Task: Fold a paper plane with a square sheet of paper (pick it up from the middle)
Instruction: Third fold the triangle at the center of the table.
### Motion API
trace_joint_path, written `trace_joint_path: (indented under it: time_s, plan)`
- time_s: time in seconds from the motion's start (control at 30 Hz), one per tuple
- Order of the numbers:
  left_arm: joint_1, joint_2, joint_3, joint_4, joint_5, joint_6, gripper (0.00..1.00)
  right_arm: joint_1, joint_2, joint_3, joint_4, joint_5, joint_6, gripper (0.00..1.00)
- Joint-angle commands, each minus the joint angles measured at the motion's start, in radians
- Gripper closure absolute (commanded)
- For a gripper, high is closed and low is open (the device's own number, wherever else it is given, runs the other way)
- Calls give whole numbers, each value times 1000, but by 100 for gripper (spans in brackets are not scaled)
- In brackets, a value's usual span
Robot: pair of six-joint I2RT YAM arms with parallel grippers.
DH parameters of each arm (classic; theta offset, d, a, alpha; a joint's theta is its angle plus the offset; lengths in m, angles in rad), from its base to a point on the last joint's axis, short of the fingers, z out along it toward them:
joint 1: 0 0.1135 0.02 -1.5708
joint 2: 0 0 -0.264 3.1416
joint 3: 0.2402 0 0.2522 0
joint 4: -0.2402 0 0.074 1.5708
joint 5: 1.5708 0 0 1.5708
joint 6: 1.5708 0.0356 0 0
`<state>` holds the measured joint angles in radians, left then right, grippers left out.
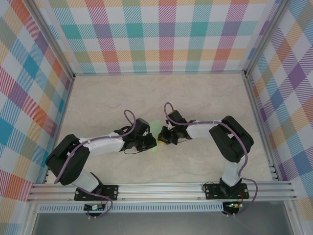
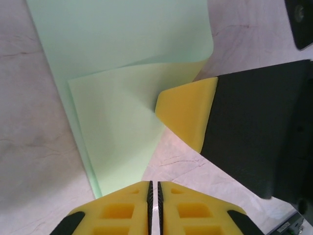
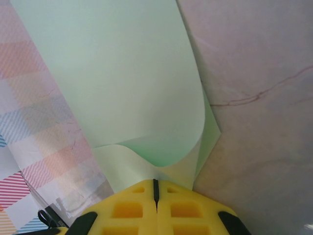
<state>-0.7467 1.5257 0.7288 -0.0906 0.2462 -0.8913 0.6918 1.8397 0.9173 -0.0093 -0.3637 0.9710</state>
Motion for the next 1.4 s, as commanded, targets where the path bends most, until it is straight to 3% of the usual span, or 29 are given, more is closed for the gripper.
trace_joint_path:
  time_s: [0.0, 0.37, 0.63, 0.83, 1.0, 1.37]
  plan:
    - [-20, 33, -14, 41, 8, -34, 89, 2, 17, -18, -69, 43, 21, 100]
    - [-21, 89, -33, -21, -34, -25, 92, 2, 17, -19, -74, 40, 9, 100]
    - [-21, 98, -35, -123, -92, -13, 96, 11, -78, -40, 12, -11, -147, 100]
    - [-21, 113, -29, -135, -92, -11, 98, 44, -38, -37, 21, -75, -188, 100]
    - [-22, 105, -25, -157, -97, -11, 99, 44, 12, 3, -53, -41, -216, 100]
    - [-21, 121, -34, -229, -87, -18, 100, -97, 70, 84, -109, -2, -313, 100]
